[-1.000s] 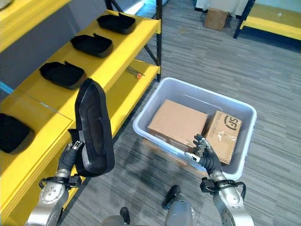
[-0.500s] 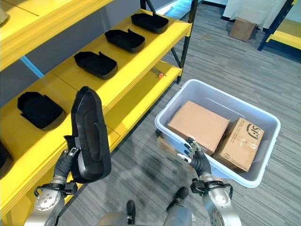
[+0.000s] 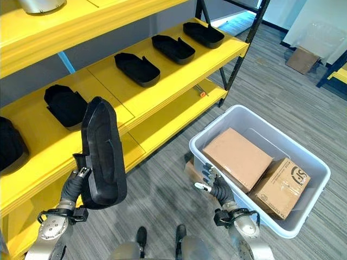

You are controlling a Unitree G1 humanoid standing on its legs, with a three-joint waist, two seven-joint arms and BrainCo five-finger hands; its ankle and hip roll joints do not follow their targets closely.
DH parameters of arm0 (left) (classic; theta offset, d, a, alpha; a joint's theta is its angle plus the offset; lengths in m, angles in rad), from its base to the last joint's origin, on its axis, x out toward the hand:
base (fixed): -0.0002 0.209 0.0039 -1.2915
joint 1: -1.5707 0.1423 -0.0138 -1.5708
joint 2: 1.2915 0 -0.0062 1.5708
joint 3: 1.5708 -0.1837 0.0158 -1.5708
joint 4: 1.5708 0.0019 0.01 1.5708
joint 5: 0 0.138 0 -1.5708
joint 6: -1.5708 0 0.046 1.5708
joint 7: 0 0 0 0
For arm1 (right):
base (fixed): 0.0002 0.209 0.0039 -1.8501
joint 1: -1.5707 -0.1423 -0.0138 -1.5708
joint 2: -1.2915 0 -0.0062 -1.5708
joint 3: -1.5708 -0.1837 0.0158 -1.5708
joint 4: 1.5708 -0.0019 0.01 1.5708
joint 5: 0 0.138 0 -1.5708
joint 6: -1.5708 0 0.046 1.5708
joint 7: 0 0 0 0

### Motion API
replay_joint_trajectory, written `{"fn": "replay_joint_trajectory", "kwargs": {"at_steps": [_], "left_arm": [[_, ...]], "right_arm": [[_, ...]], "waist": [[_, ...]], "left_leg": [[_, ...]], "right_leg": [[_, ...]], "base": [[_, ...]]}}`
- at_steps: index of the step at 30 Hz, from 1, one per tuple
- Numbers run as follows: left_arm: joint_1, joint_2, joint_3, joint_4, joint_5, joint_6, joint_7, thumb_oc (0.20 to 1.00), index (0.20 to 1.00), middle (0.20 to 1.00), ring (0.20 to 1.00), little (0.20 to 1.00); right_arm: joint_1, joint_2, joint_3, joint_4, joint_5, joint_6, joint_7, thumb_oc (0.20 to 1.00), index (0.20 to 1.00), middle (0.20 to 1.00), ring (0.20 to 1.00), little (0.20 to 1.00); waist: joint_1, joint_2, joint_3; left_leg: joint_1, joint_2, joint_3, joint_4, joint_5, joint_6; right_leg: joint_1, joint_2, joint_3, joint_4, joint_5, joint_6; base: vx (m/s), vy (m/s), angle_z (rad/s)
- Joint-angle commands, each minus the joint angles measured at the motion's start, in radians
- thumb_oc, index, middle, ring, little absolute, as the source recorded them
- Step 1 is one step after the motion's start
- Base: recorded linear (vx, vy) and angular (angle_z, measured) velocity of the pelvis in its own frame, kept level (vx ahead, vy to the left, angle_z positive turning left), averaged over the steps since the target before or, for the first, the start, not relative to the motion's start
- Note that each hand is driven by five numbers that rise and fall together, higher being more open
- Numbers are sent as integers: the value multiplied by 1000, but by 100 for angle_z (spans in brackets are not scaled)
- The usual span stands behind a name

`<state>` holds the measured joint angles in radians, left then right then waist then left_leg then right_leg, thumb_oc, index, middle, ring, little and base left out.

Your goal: Move parts from the plastic box to the shelf.

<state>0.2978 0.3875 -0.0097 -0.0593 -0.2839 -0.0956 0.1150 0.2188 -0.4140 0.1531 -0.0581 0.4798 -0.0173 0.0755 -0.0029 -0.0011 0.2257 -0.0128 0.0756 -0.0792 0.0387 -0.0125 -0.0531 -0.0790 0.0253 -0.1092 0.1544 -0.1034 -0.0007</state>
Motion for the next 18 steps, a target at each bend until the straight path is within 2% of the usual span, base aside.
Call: {"fn": "replay_joint_trajectory", "kwargs": {"at_steps": [1, 3, 4, 5, 6, 7, 8, 9, 10, 11, 12, 13, 14, 15, 16, 17, 18], "left_arm": [[-1, 28, 63, -99, -1, -82, -6, 200, 200, 200, 200, 200], [0, 21, 47, -95, -8, -82, -13, 200, 200, 200, 200, 200], [-17, 17, 35, -85, -17, -77, -15, 200, 200, 200, 200, 200], [-17, 17, 35, -85, -17, -77, -15, 200, 200, 200, 200, 200], [-28, 17, 29, -84, -17, -72, -16, 200, 200, 200, 200, 200], [-25, 16, 31, -83, -14, -71, -25, 200, 200, 200, 200, 200], [-26, 16, 31, -84, -14, -71, -25, 200, 200, 200, 200, 200], [-18, 17, 35, -86, -9, -69, -23, 200, 200, 200, 200, 200], [-16, 16, 37, -89, -12, -66, -21, 200, 200, 200, 200, 200], [-16, 16, 38, -89, -12, -65, -21, 200, 200, 200, 200, 200], [-19, 18, 38, -91, -11, -60, -12, 200, 200, 200, 200, 200], [-28, 20, 37, -94, -27, -57, -1, 200, 200, 200, 200, 200], [-34, 20, 32, -93, -33, -53, 2, 200, 200, 200, 200, 200], [-34, 20, 32, -93, -33, -53, 2, 200, 200, 200, 200, 200], [-44, 23, 24, -90, -31, -49, 5, 200, 200, 200, 200, 200], [-61, 29, 10, -87, -35, -46, 3, 200, 200, 200, 200, 200], [-62, 29, 10, -87, -35, -46, 3, 200, 200, 200, 200, 200]], "right_arm": [[15, -9, -17, -56, 1, -44, 9, 1000, 1000, 1000, 1000, 1000], [35, -11, -27, -56, 2, -47, 5, 1000, 1000, 1000, 1000, 1000], [42, -7, -34, -48, 33, -43, 0, 1000, 1000, 1000, 1000, 1000], [42, -8, -34, -47, 33, -43, 1, 1000, 1000, 1000, 1000, 1000], [38, -9, -35, -45, 47, -40, 2, 1000, 1000, 1000, 1000, 1000], [38, -13, -30, -39, 65, -28, 9, 1000, 1000, 1000, 1000, 1000], [37, -12, -30, -39, 65, -28, 9, 1000, 1000, 1000, 1000, 1000], [45, -19, -29, -41, 64, -18, 18, 1000, 1000, 1000, 1000, 1000], [47, -22, -31, -38, 67, -17, 17, 1000, 1000, 1000, 1000, 1000], [47, -22, -31, -38, 67, -17, 17, 1000, 1000, 1000, 1000, 1000], [47, -25, -36, -35, 64, -18, 11, 1000, 1000, 1000, 1000, 1000], [48, -30, -50, -34, 68, -22, -3, 1000, 1000, 1000, 1000, 1000], [49, -35, -58, -36, 70, -24, -13, 1000, 1000, 1000, 1000, 1000], [49, -35, -58, -36, 70, -24, -13, 1000, 1000, 1000, 1000, 1000], [54, -40, -70, -37, 70, -27, -21, 1000, 1000, 1000, 1000, 1000], [61, -46, -88, -38, 69, -32, -34, 1000, 1000, 1000, 1000, 1000], [61, -46, -88, -38, 69, -32, -34, 1000, 1000, 1000, 1000, 1000]], "waist": [[-4, -42, -34], [-10, -34, -24], [-22, -34, -5], [-23, -33, -5], [-31, -41, 4], [-27, -47, 7], [-27, -48, 6], [-26, -52, 3], [-29, -54, -4], [-29, -54, -5], [-33, -50, -2], [-49, -29, 1], [-58, -14, 4], [-58, -15, 3], [-67, -4, 9], [-75, 11, 20], [-76, 11, 20]], "left_leg": [[-40, -143, 92, -7, -8, 65], [-67, -156, 92, 39, -11, 53], [-85, -141, 133, 97, -26, 36], [-87, -140, 132, 102, -29, 36], [-88, -103, 181, 145, -58, 33], [-57, -61, 183, 174, -104, 34], [-59, -62, 182, 173, -100, 34], [-27, -19, 156, 171, -105, 32], [-14, 17, 147, 157, -82, 28], [-15, 16, 146, 157, -82, 28], [-4, 77, 146, 148, -49, 19], [20, 173, 142, 84, 39, -7], [20, 214, 147, 37, 85, -25], [20, 214, 147, 37, 86, -25], [13, 253, 161, -4, 134, -42], [11, 293, 192, -54, 175, -79], [11, 293, 192, -54, 175, -79]], "right_leg": [[119, 18, -18, -181, 16, 49], [128, 10, -37, -195, 21, 45], [113, -12, -59, -181, 22, 42], [112, -11, -59, -179, 21, 42], [103, -32, -77, -167, 23, 43], [91, -51, -94, -136, 12, 39], [88, -51, -94, -136, 14, 39], [86, -63, -103, -109, -5, 34], [77, -74, -120, -91, -17, 31], [75, -75, -120, -91, -17, 31], [66, -93, -135, -59, -33, 31], [28, -123, -170, 23, -66, 29], [-1, -144, -188, 79, -88, 29], [-2, -145, -188, 80, -88, 29], [-21, -169, -204, 129, -104, 31], [-33, -217, -221, 190, -135, 53], [-34, -217, -221, 191, -136, 53]], "base": [[-117, -42, 14], [-155, -8, 35], [-128, 21, 59], [-195, 32, 69], [-121, 39, 69], [-127, 38, 57], [-72, 62, 43], [-30, 54, 26], [-23, 54, 29], [-23, 71, 42], [-48, 176, 50], [-77, 266, 53], [-64, 215, 72], [-58, 193, 80], [0, 302, 89], [0, 302, 69], [15, 478, 81]]}}
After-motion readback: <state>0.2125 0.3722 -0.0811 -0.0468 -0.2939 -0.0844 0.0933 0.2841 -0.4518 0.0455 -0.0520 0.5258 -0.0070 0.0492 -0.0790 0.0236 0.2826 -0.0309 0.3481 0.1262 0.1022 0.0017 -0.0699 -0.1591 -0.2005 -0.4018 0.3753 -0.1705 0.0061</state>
